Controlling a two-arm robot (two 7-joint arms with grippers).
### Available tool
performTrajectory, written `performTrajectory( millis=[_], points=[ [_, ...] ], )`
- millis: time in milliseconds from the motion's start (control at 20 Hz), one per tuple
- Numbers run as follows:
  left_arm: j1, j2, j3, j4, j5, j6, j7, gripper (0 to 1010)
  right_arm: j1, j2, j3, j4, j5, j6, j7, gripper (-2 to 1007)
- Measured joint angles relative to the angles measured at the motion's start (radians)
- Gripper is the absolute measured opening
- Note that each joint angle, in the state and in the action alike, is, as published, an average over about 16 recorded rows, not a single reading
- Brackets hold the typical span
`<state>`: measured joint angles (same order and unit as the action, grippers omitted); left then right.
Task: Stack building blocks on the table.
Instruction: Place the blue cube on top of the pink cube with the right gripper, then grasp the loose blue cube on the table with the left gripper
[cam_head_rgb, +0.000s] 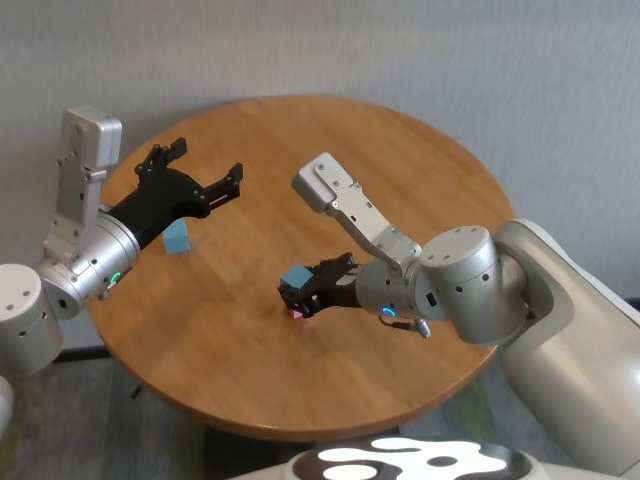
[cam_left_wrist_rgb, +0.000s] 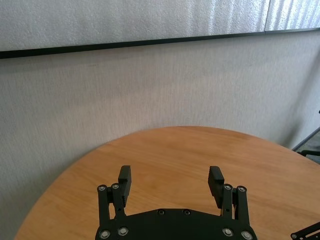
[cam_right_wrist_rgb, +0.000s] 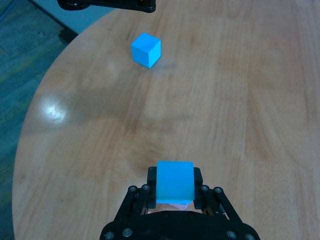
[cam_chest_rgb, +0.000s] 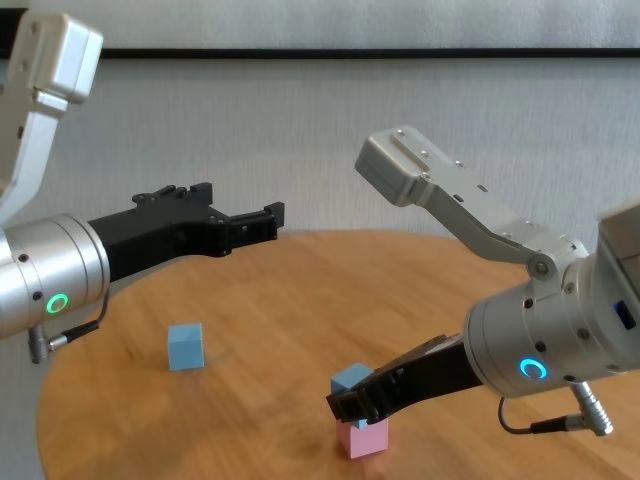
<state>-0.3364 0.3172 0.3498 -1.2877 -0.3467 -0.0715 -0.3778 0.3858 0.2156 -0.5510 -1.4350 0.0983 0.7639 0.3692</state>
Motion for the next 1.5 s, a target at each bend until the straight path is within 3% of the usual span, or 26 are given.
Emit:
performTrajectory(
  millis=[450,1000,1250,1500],
  points=[
    [0.0,0.0,0.0,0.0,0.0,0.0,0.0,1000,0.0,0.0,0.0,0.0,-0.001,0.0,0.0,470],
    [0.0,0.0,0.0,0.0,0.0,0.0,0.0,1000,-0.005,0.004,0.0,-0.008,-0.003,-0.006,-0.002,827],
    [0.0,0.0,0.0,0.0,0.0,0.0,0.0,1000,-0.021,0.013,0.006,-0.036,-0.012,-0.034,-0.003,941],
    [0.0,0.0,0.0,0.0,0.0,0.0,0.0,1000,-0.047,0.026,0.019,-0.077,-0.028,-0.088,-0.012,997]
  ],
)
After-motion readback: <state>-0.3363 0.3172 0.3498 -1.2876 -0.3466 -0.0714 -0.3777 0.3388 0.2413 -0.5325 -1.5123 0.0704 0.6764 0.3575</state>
